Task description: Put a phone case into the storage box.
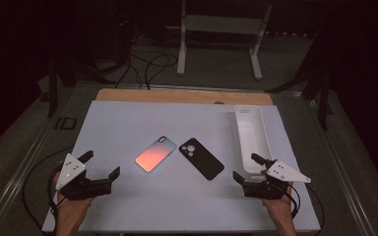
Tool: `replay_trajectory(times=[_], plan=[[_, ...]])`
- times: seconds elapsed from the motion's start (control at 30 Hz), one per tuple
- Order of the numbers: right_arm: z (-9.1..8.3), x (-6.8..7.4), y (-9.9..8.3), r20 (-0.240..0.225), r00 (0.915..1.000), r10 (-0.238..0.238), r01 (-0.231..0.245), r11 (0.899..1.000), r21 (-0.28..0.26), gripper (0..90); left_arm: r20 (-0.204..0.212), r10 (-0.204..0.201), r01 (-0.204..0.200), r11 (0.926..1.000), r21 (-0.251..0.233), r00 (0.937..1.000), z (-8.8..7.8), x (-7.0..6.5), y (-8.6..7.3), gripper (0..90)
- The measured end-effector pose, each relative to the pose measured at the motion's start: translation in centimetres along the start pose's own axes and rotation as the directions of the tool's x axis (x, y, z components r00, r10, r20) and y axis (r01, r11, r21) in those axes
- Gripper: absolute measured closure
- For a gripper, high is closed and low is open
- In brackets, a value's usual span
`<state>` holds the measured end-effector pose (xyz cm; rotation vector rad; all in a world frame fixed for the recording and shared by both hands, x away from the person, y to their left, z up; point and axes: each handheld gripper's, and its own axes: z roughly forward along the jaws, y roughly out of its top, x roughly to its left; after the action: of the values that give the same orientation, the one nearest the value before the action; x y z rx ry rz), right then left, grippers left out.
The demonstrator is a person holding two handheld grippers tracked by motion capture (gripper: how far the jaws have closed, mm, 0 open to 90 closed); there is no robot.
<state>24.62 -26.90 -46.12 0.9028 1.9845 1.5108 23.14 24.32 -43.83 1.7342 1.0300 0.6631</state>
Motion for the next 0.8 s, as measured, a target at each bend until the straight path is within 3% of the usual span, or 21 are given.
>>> replay_trajectory(times=[0.17, 0.3, 0.4, 0.6, 0.63, 0.8], plan=[[0.1, 0.0, 0.1, 0.0, 1.0, -0.007, 0.007, 1.0, 0.003, 8.7, 0.051, 0.035, -0.039, 0.9963, 0.077, 0.9981, 1.9, -0.4, 1.4, 0.0], [0.1, -0.1, 0.1, -0.001, 1.0, -0.002, 0.002, 1.0, 0.001, 8.7, 0.071, 0.07, -0.079, 0.9878, 0.134, 0.995, 4.1, -0.8, 2.1, 0.0], [-0.1, -0.1, 0.1, 0.0, 1.0, -0.002, 0.002, 1.0, -0.001, 8.7, 0.085, 0.073, -0.087, 0.981, 0.174, 0.9937, 5.7, -0.7, 2.4, 0.0], [0.0, -0.2, 0.1, 0.001, 1.0, -0.005, 0.005, 1.0, 0.001, 8.8, 0.113, 0.11, -0.137, 0.9523, 0.273, 0.9875, 8.7, -1.1, 2.4, 0.0], [0.0, -0.2, 0.1, 0.0, 1.0, -0.006, 0.006, 1.0, 0.001, 8.8, 0.12, 0.118, -0.148, 0.9449, 0.292, 0.9858, 9.2, -1.1, 2.4, 0.0], [0.1, -0.2, 0.1, -0.004, 1.0, -0.004, 0.004, 1.0, 0.002, 8.7, 0.135, 0.121, -0.162, 0.9231, 0.349, 0.9833, 11.2, -1.2, 2.2, 0.0]])
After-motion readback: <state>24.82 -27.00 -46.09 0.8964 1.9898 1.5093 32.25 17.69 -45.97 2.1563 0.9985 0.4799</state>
